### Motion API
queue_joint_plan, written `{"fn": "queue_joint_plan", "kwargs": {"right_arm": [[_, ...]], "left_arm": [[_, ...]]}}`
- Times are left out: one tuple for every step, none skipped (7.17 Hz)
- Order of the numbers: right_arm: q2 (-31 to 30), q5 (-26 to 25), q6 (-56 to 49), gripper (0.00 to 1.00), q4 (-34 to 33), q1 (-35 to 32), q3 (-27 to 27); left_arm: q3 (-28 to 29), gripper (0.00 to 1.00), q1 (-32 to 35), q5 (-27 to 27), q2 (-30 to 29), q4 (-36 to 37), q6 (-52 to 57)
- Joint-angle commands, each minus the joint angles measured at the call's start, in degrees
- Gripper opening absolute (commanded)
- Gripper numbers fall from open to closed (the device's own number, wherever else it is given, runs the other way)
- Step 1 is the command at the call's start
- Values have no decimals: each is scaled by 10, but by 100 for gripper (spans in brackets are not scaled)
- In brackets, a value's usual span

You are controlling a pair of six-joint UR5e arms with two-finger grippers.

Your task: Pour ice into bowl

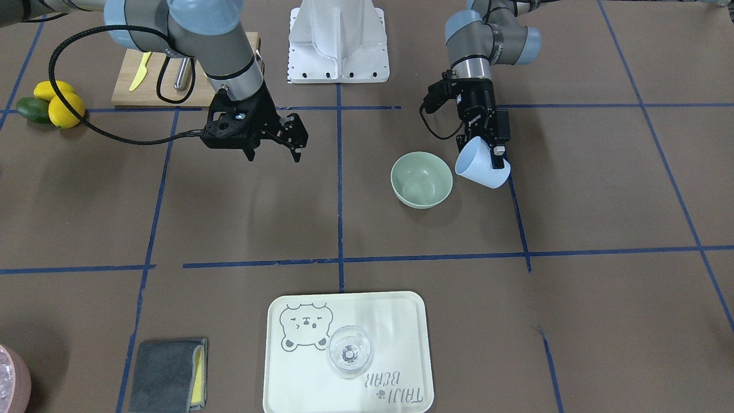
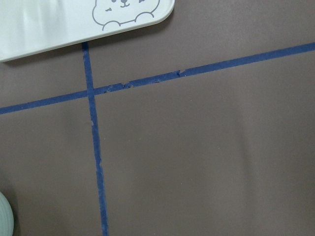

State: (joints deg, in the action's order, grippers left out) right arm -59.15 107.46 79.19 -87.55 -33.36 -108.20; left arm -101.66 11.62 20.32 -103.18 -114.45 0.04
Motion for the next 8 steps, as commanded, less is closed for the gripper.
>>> {"fn": "queue_joint_plan", "kwargs": {"right_arm": [[0,0,0,100,0,0,-1],[1,0,0,100,0,0,-1],[0,0,0,100,0,0,-1],[1,0,3,100,0,0,-2],[1,0,7,100,0,0,-3],[7,0,11,100,0,0,-3],[8,0,11,100,0,0,-3],[8,0,12,100,0,0,-3]], "left_arm": [[5,0,-2,-28,-9,27,91],[6,0,-2,-34,-8,27,136],[15,0,-3,-54,-6,27,197],[16,0,-3,-56,-6,27,223],[19,0,-3,-58,-6,27,239],[21,0,-3,-67,-5,27,241],[20,0,-3,-67,-5,27,248],[18,0,-2,-69,-4,27,251]]}}
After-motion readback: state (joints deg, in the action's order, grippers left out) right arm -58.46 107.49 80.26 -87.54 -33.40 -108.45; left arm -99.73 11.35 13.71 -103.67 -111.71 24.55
